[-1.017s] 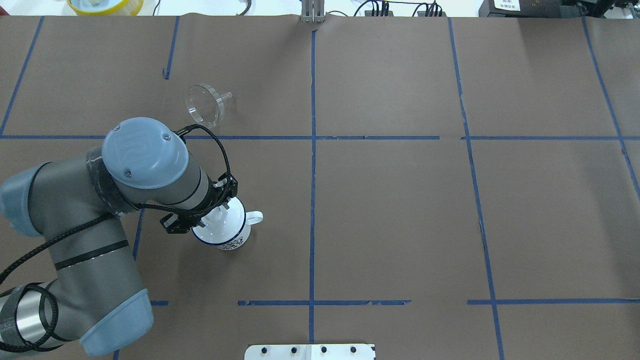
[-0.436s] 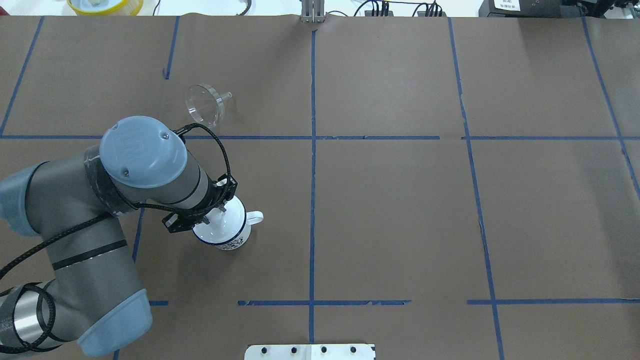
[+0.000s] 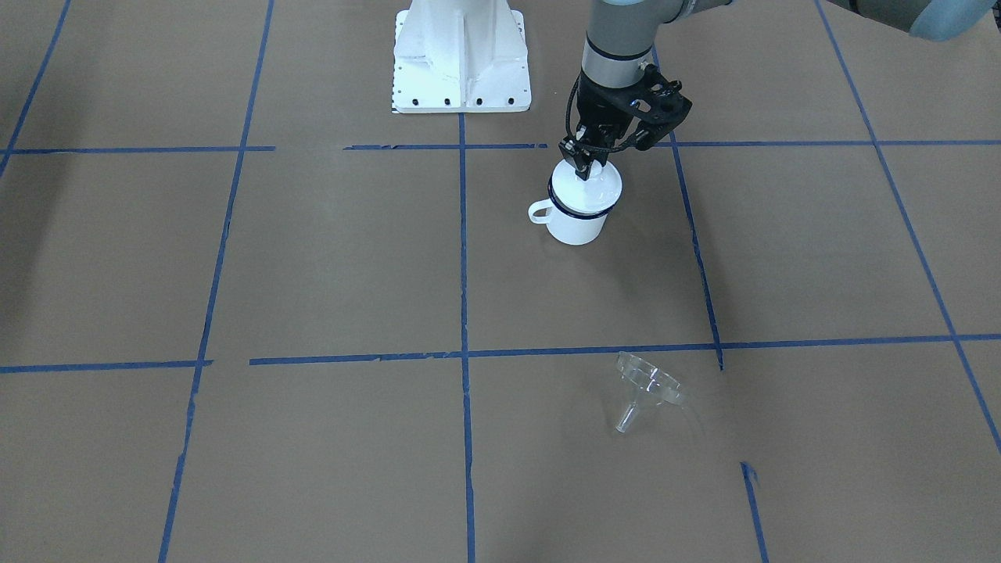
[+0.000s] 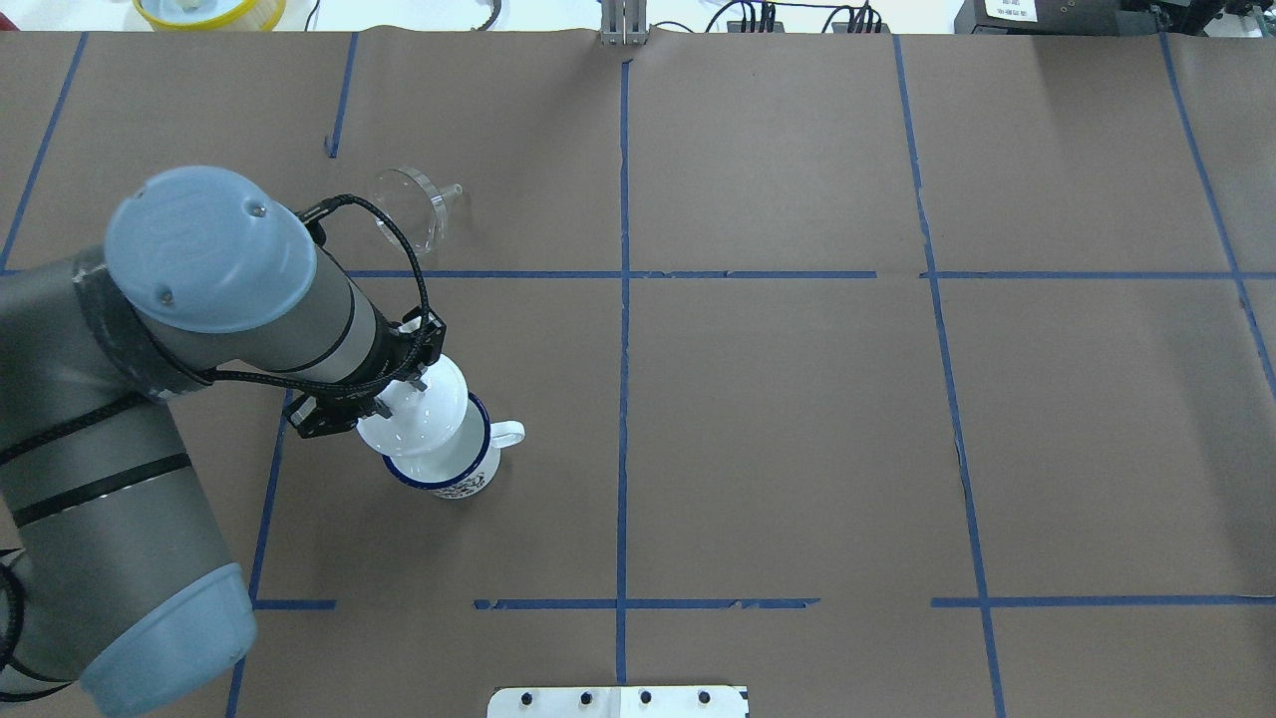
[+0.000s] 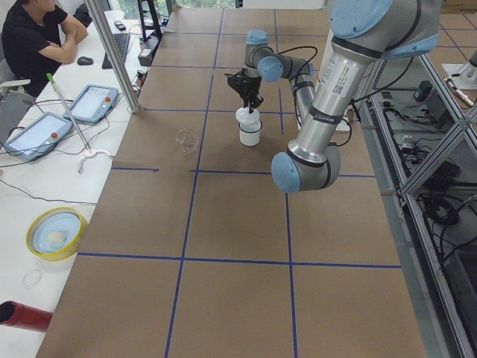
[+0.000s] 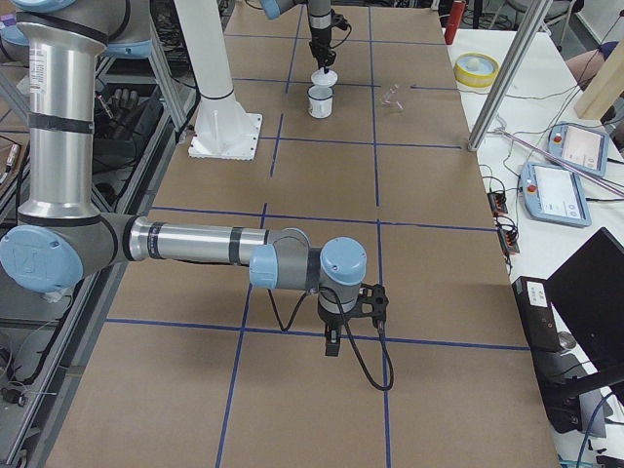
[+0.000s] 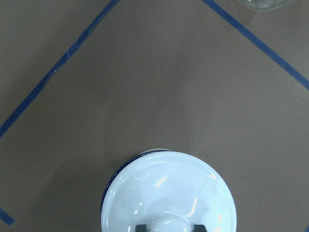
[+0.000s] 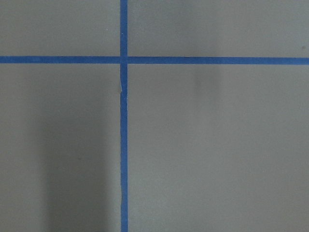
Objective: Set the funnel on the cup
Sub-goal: 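Carry the lid nearer the robot and set it on the table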
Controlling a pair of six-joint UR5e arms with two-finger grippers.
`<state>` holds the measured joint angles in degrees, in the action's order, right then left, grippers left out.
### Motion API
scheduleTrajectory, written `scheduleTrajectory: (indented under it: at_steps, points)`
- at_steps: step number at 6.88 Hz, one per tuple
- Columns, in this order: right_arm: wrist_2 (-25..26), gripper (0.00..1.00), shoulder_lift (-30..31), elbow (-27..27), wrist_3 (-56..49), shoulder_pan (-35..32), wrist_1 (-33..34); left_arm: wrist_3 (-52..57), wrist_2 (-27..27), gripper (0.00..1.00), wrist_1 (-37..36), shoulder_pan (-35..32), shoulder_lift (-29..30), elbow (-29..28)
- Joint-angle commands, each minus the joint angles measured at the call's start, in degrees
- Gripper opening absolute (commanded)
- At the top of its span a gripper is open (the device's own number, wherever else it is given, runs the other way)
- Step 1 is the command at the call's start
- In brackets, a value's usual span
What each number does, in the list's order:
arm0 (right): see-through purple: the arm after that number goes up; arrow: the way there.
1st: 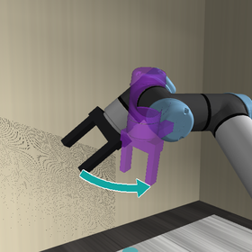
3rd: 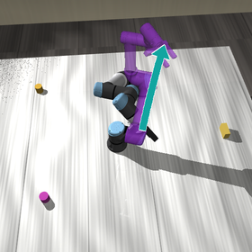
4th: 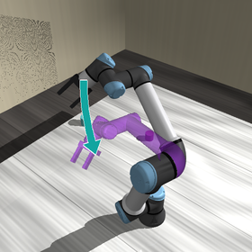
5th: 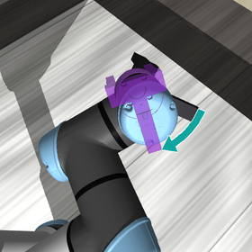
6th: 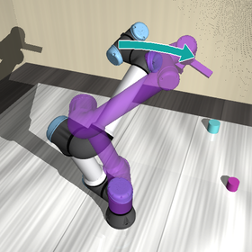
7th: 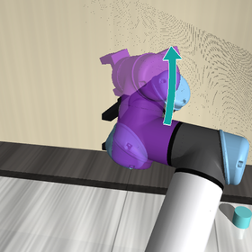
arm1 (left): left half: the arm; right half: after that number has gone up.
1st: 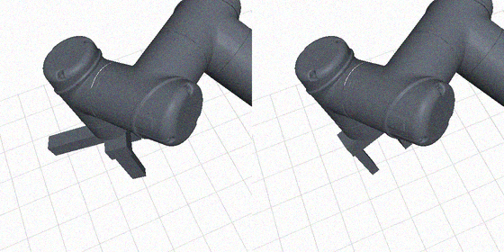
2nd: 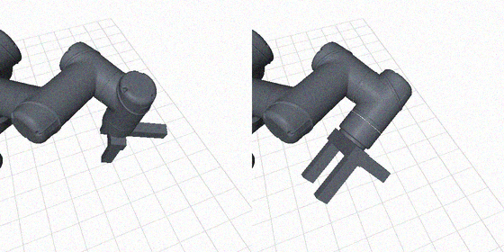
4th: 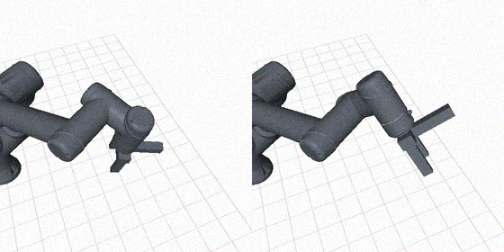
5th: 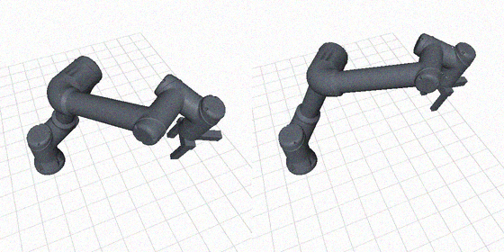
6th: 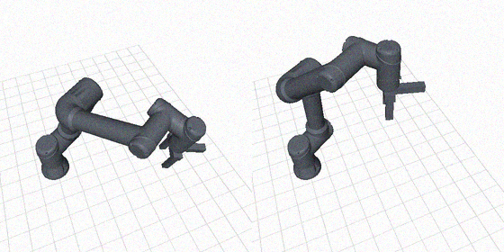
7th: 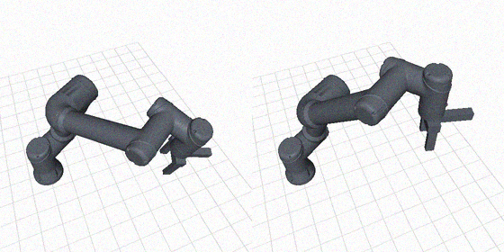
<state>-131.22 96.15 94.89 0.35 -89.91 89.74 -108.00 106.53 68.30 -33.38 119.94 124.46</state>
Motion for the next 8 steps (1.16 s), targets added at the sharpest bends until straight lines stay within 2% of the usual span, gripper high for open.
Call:
scheduleTrajectory:
  at_steps: [1, 3, 4, 6, 8]
  points:
    - [0.0, 1.0, 0.0, -0.06, 0.0, 0.0, 0.0, 0.68, -0.01, 0.0, -2.12, -0.13, -3.97, 7.34]
    - [0.0, 1.0, 0.0, -0.06, 0.0, 0.0, 0.0, 0.42, -0.01, 0.0, 1.19, 3.74, -12.23, 11.67]
    - [0.0, 1.0, 0.0, -0.06, 0.0, 0.0, 0.0, 0.07, -0.09, 0.0, 4.44, 6.45, -16.27, 10.82]
    - [0.0, 1.0, 0.0, -0.06, 0.0, 0.0, 0.0, -0.98, 0.08, 0.0, 20.56, 8.66, -24.54, 5.21]
    - [0.0, 1.0, 0.0, -0.06, 0.0, 0.0, 0.0, -3.44, -0.09, 0.0, 30.44, 11.83, -25.1, -4.0]
